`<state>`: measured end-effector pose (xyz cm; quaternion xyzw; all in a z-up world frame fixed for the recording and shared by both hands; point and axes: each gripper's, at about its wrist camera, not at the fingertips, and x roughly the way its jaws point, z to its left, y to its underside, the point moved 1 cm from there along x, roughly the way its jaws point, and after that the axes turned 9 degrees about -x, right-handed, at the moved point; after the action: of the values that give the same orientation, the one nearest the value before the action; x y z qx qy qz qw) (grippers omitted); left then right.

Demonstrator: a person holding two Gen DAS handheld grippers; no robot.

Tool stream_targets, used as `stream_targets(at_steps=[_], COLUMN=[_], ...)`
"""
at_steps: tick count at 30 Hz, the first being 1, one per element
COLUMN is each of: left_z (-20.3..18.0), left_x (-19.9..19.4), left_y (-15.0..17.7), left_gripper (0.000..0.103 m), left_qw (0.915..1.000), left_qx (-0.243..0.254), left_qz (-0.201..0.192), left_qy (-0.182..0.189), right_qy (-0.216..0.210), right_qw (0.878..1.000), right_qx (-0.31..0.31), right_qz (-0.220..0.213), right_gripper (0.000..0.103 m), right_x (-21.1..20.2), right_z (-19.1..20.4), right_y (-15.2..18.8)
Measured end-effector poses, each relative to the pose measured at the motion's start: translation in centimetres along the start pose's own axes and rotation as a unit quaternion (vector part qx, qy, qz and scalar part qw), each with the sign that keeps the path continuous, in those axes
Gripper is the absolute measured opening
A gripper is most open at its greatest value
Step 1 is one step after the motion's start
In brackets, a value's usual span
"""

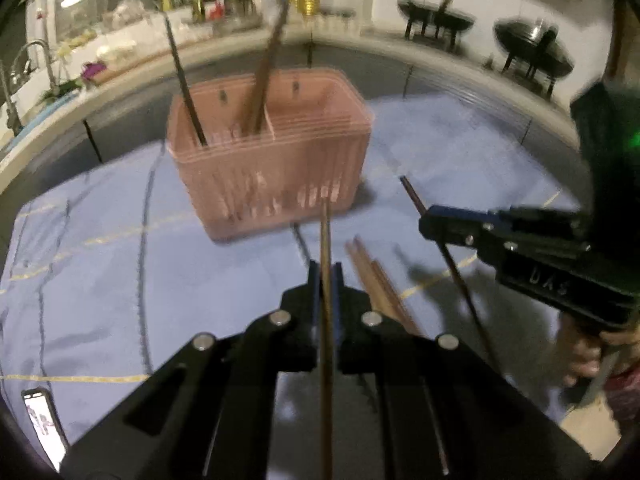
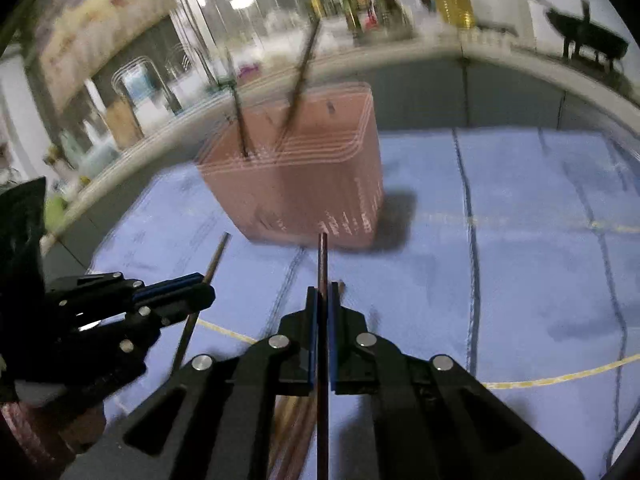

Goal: Organize utensils
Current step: 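Carry both chopsticks above the pink basket and open both tools to drop them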

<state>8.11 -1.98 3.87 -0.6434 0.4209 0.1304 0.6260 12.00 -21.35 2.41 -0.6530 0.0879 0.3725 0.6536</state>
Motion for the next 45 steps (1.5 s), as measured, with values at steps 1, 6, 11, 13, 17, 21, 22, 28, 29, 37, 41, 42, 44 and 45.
stream_targets(at_steps=[1, 6, 11, 13, 17, 21, 22, 28, 29, 37, 41, 42, 44, 45], left_z=[0.1, -0.4, -0.4, -0.6, -0.5, 0.0, 0.1, 2.0, 2.2, 3.7, 4.1, 4.2, 4.1, 4.1], left_x=[-1.5, -7.3, -12.6, -14.3, -16.0, -15.1, -14.7, -9.6, -9.0, -1.8, 1.1, 1.2, 0.4, -0.3], left_y=[-0.4, -3.2, -7.3, -9.1, -14.0, -17.8, -18.3, -20.1, -20.1, -18.2, -16.6, -16.4, -16.3, -16.3], left_gripper=[0.005, 0.005, 0.005, 0.005, 0.005, 0.005, 0.005, 0.005, 0.005, 0.005, 0.024, 0.024, 0.024, 0.024], left_qw=[0.9998, 0.9958, 0.9866, 0.9828, 0.9741, 0.9679, 0.9667, 0.9716, 0.9726, 0.9866, 0.9921, 0.9923, 0.9917, 0.9912], left_qx=[-0.005, -0.015, -0.023, -0.024, -0.023, -0.023, -0.023, -0.025, -0.026, -0.026, -0.030, -0.032, -0.036, -0.037], left_qz=[-0.015, -0.085, -0.156, -0.179, -0.225, -0.250, -0.254, -0.231, -0.227, -0.153, -0.100, -0.097, -0.103, -0.109], left_qy=[0.007, 0.030, 0.044, 0.040, 0.017, -0.018, -0.026, -0.045, -0.045, -0.051, -0.070, -0.070, -0.068, -0.066], right_qy=[-0.006, -0.015, -0.016, -0.021, -0.016, 0.013, 0.025, 0.058, 0.057, 0.046, 0.020, 0.015, 0.015, 0.017], right_qw=[1.000, 0.993, 0.981, 0.977, 0.970, 0.959, 0.956, 0.952, 0.954, 0.972, 0.980, 0.983, 0.983, 0.980], right_qx=[0.000, -0.011, -0.018, -0.018, -0.017, -0.010, -0.007, 0.003, 0.006, 0.007, 0.014, 0.019, 0.026, 0.025], right_qz=[-0.025, -0.115, -0.190, -0.210, -0.244, -0.281, -0.294, -0.302, -0.294, -0.229, -0.195, -0.185, -0.182, -0.195], right_gripper=[0.005, 0.005, 0.005, 0.005, 0.005, 0.005, 0.005, 0.005, 0.005, 0.005, 0.013, 0.023, 0.043, 0.045], right_x=[-1.7, -6.8, -10.3, -11.2, -11.9, -10.9, -10.4, -5.0, -3.9, 2.6, 4.1, 4.3, 3.6, 2.6], right_z=[0.4, 1.9, 3.0, 3.1, 3.5, 3.3, 3.2, 2.2, 1.8, 0.8, 1.0, 0.9, 1.1, 1.3], right_y=[-0.4, -2.5, -6.4, -8.7, -14.0, -18.5, -19.4, -22.1, -22.2, -19.5, -17.9, -17.8, -17.6, -17.5])
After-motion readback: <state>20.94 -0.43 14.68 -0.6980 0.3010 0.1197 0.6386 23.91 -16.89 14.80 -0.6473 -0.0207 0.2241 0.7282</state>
